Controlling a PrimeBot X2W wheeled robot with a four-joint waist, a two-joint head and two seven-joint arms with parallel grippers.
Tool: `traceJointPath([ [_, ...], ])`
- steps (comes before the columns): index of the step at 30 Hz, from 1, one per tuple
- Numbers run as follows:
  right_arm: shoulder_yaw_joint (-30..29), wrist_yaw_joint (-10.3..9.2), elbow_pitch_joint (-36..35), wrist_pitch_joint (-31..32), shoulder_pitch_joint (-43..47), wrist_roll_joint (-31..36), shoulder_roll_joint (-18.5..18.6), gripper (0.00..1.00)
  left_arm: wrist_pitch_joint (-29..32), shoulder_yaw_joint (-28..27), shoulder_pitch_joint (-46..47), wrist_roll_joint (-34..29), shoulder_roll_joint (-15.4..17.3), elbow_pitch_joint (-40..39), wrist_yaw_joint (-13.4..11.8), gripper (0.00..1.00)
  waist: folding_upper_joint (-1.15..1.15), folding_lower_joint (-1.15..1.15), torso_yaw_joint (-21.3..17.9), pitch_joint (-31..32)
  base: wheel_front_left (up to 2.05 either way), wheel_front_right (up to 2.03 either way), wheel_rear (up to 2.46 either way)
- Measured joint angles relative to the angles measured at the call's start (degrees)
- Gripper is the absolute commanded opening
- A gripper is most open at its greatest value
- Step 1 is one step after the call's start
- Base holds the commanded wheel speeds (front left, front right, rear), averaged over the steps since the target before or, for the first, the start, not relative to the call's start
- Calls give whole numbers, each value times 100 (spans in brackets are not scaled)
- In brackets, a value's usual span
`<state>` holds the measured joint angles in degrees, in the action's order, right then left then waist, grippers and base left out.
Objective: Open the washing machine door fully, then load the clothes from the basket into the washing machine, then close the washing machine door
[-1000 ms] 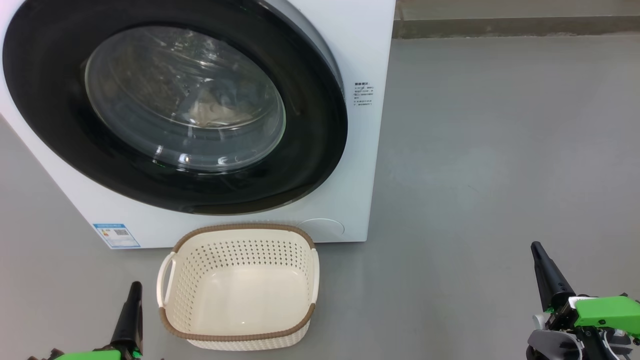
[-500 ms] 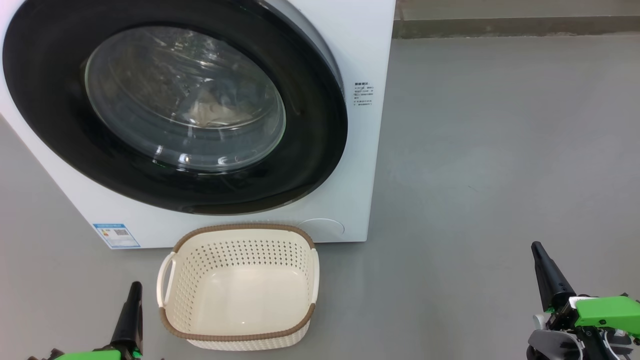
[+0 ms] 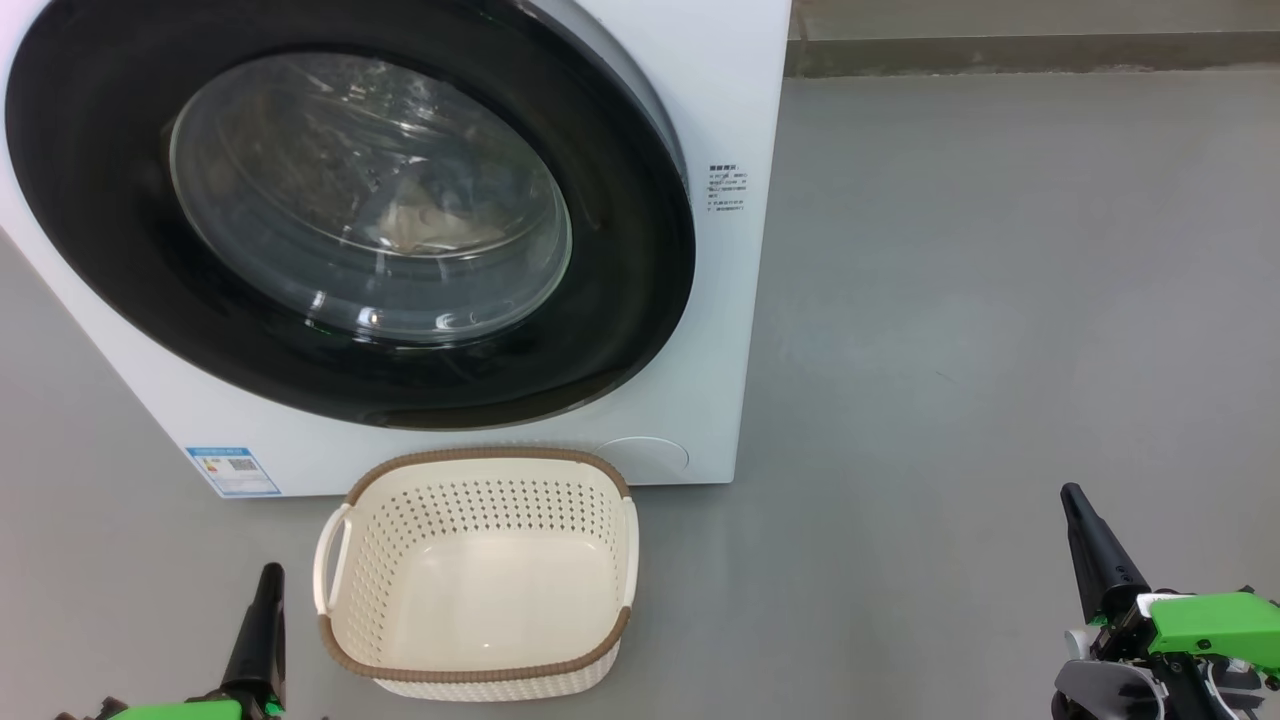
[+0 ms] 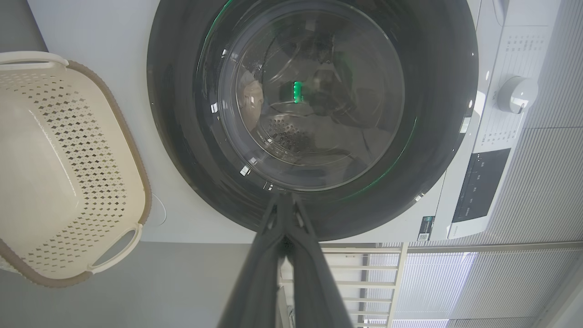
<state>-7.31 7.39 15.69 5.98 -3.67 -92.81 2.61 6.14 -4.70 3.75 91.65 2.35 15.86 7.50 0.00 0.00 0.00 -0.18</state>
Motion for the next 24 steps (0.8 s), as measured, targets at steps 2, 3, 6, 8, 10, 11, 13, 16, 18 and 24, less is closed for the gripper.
traceJointPath([
  [2, 0, 0, 0, 0, 0, 0, -1, 0, 0, 0, 1, 0, 0, 0, 0, 0, 0, 0, 0, 0, 0, 0, 0],
  [3, 0, 0, 0, 0, 0, 0, -1, 0, 0, 0, 1, 0, 0, 0, 0, 0, 0, 0, 0, 0, 0, 0, 0],
  [6, -1, 0, 0, 0, 0, 0, -2, 0, 0, 0, 1, 0, 0, 0, 0, 0, 0, 0, 0, 0, 0, 0, 0],
  [8, -2, 0, 0, 0, 0, 0, -2, 0, 0, 0, 1, 0, 0, 0, 0, 0, 0, 0, 0, 0, 0, 0, 0],
  [10, -3, 0, 0, 1, 0, 0, -3, 0, 0, 0, 1, 0, 0, 0, 0, 0, 0, 0, 0, 0, 0, 0, 0],
  [11, -3, 0, 0, 1, 0, 0, -3, 0, 0, 0, 1, 0, 0, 0, 0, 0, 0, 0, 0, 0, 0, 0, 0],
  [13, -4, 0, 0, 1, 0, 0, -4, 0, 0, 0, 1, 0, 0, 0, 0, 0, 0, 0, 0, 0, 0, 0, 0],
  [16, -5, 0, 0, 1, 0, 1, -5, 0, 0, 0, 1, 0, 0, 0, 0, 0, 0, 0, 0, 0, 0, 0, 0],
  [18, -7, 0, 0, 1, 0, 1, -5, 0, 0, 0, 1, 0, 0, 0, 0, 0, 0, 0, 0, 0, 0, 0, 0],
  [24, -9, 0, 0, 2, 0, 2, -7, 0, 0, 0, 1, 0, 0, 0, 0, 0, 0, 0, 0, 0, 0, 0, 0],
])
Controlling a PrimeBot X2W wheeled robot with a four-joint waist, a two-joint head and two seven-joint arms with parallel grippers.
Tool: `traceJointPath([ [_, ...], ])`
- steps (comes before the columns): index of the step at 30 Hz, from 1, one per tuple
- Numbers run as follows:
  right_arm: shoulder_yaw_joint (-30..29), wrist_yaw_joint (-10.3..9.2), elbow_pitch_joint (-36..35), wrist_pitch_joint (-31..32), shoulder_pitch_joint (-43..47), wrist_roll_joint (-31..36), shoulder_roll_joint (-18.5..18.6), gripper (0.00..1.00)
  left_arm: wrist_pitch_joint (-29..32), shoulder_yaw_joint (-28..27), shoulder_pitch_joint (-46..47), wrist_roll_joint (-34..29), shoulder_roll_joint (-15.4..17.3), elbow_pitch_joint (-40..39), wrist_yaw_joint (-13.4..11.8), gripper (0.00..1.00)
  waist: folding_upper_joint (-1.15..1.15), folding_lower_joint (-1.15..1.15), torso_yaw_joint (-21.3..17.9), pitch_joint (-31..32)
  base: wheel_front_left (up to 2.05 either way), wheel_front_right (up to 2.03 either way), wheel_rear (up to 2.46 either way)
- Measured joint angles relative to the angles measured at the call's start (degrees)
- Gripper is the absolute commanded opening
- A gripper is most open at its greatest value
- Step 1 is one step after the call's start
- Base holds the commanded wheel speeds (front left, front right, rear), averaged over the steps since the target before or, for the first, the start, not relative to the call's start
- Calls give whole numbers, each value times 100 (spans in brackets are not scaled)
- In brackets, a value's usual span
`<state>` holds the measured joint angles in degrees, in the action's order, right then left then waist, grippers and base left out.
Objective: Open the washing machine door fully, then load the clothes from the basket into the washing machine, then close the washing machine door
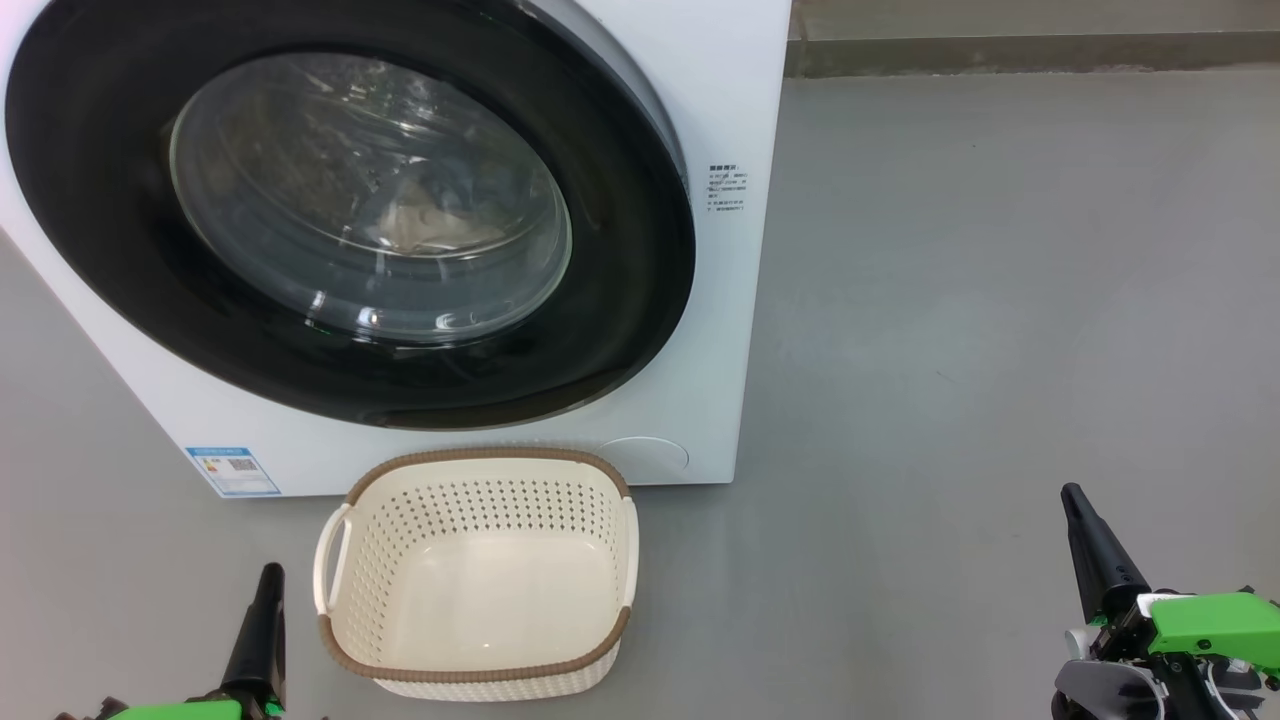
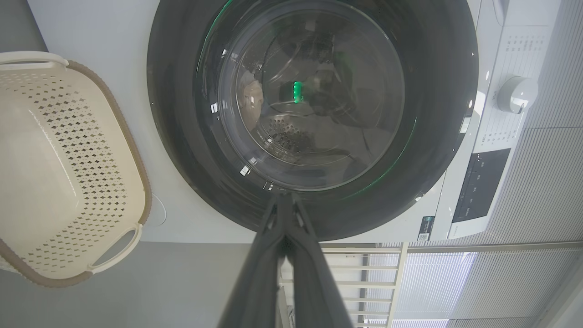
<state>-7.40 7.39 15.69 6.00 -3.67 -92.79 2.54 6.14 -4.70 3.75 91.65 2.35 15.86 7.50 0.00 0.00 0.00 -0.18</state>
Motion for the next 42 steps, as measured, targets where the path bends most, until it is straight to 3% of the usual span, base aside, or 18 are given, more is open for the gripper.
traceJointPath([
  [42, -11, 0, 0, 5, -1, 5, -5, 0, 0, 0, 0, 2, 0, -1, 0, 0, 0, 0, 0, 0, 0, 0, 0],
])
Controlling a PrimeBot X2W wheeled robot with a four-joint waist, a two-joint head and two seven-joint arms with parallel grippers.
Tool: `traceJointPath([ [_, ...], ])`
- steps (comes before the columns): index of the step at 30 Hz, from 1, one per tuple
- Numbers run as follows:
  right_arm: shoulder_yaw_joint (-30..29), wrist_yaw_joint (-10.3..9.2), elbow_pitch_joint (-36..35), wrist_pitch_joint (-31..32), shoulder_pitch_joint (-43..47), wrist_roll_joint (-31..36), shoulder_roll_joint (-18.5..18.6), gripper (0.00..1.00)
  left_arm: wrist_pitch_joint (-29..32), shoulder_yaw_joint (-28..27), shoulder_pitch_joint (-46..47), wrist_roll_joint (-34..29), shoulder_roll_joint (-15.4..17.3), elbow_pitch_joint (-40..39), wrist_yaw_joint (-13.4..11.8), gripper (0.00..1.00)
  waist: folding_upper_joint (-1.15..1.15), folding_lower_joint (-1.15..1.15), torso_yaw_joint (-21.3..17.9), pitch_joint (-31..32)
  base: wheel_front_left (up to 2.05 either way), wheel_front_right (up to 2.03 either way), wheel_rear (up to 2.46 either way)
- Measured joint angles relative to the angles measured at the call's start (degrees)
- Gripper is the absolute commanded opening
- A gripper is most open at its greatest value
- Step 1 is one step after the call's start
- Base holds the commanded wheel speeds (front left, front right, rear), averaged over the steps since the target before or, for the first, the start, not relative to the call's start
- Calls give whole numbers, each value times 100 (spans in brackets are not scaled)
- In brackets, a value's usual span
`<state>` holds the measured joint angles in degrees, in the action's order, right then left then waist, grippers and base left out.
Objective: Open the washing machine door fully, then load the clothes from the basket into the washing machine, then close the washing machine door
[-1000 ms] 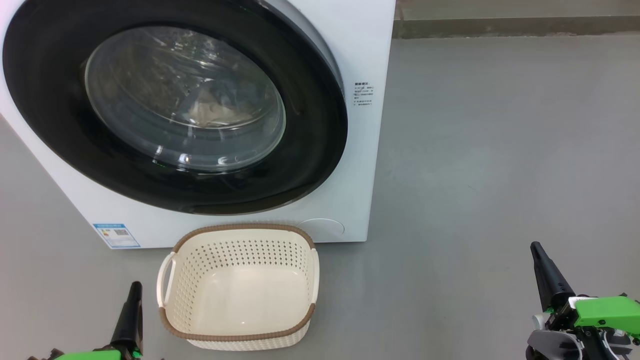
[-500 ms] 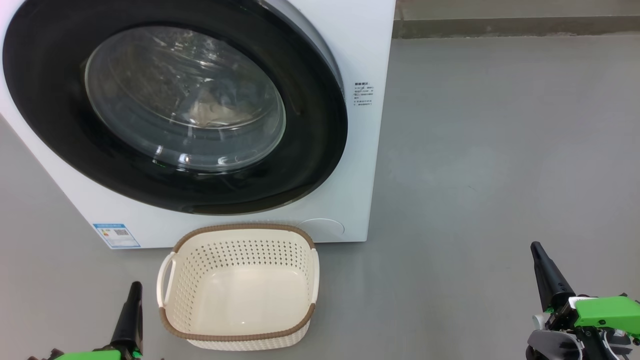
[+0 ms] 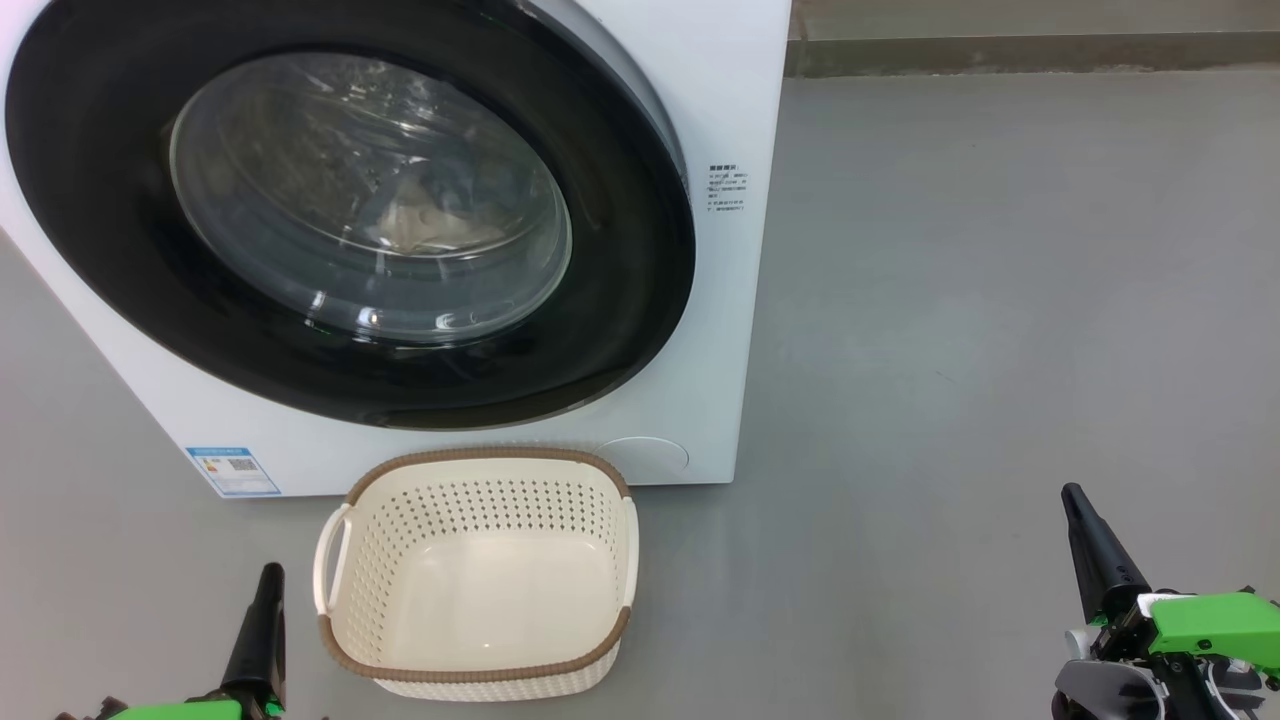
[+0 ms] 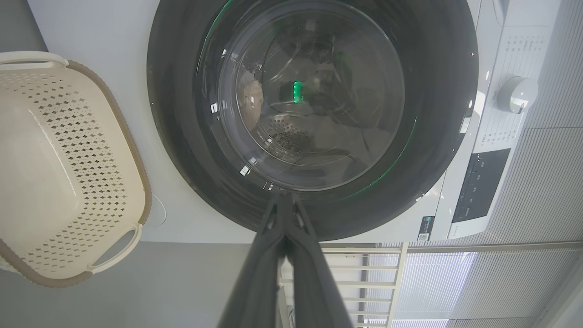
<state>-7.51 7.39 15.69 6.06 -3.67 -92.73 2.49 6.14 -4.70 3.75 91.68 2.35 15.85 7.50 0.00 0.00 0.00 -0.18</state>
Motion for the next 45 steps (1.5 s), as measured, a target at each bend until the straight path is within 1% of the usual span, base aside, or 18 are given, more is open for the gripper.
traceJointPath([
  [45, -5, 0, 0, 0, 0, 1, -3, 0, 0, 0, 0, 1, 0, 0, 0, 0, 0, 0, 0, 0, 0, 0, 0],
])
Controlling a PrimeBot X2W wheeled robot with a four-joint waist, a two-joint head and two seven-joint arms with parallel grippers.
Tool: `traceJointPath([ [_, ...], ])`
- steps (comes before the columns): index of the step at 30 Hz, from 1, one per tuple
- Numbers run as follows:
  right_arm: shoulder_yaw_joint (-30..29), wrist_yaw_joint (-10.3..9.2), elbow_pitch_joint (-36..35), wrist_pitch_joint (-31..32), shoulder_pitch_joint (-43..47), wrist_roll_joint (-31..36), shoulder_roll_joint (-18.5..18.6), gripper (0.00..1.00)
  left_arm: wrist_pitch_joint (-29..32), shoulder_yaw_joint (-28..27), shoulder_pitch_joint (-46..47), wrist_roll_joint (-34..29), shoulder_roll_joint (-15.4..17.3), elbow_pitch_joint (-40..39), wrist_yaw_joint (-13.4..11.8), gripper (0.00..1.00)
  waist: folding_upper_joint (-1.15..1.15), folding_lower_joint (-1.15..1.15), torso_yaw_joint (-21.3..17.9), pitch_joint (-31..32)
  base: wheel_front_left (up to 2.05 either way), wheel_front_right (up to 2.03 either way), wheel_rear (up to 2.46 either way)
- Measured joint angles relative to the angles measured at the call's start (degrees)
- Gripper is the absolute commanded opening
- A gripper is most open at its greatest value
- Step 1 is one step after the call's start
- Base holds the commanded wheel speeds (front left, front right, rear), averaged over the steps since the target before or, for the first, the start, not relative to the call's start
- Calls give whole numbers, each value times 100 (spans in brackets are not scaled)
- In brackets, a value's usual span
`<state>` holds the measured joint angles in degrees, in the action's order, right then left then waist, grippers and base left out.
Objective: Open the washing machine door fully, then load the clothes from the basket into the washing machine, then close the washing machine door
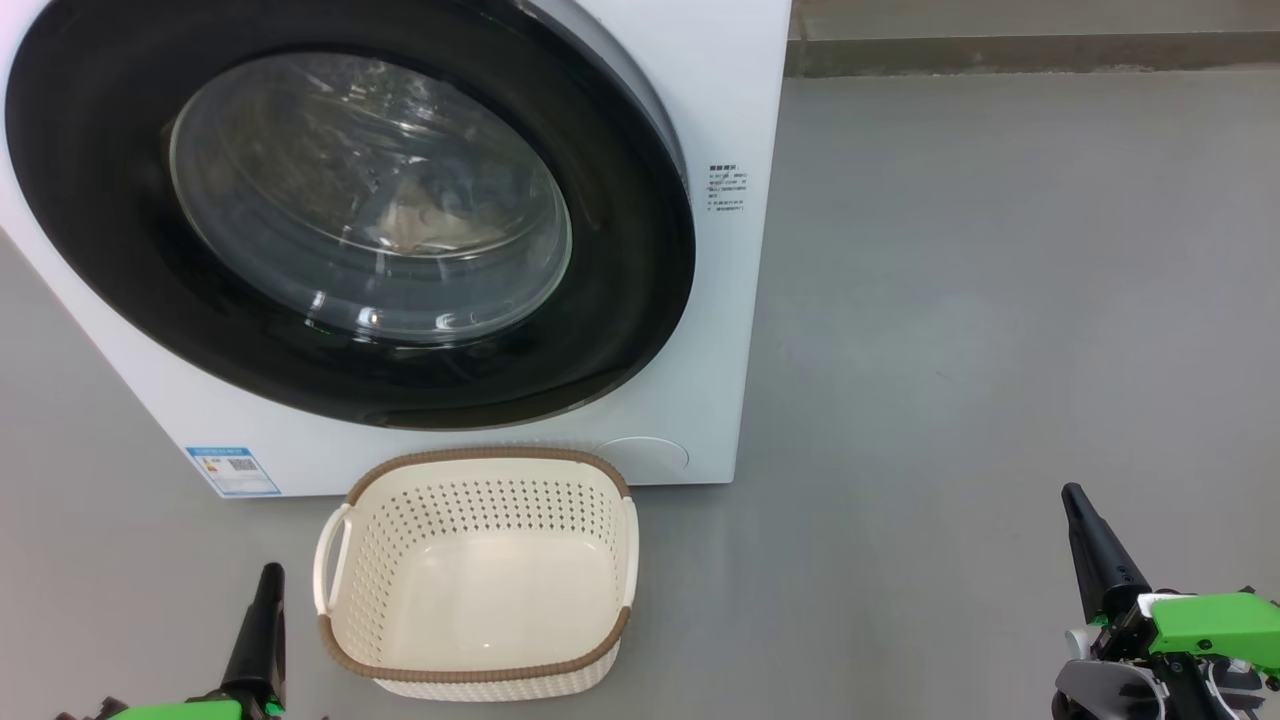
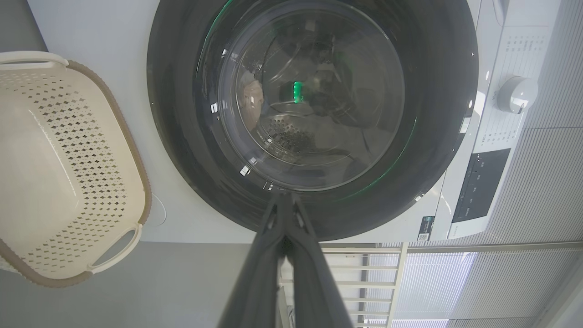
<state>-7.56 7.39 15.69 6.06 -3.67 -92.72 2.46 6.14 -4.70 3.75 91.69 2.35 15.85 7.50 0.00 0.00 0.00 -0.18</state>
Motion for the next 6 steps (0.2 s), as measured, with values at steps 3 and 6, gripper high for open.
traceJointPath([
  [3, 0, 0, 0, 1, 0, 0, 0, 0, 0, 0, 0, 0, 0, 0, 0, 0, 0, 0, 0, 0, 0, 0, 0],
  [6, -1, 0, 0, 1, 0, 0, 0, 0, 0, 0, 0, 0, 0, 0, 0, 0, 0, 0, 0, 0, 0, 0, 0],
])
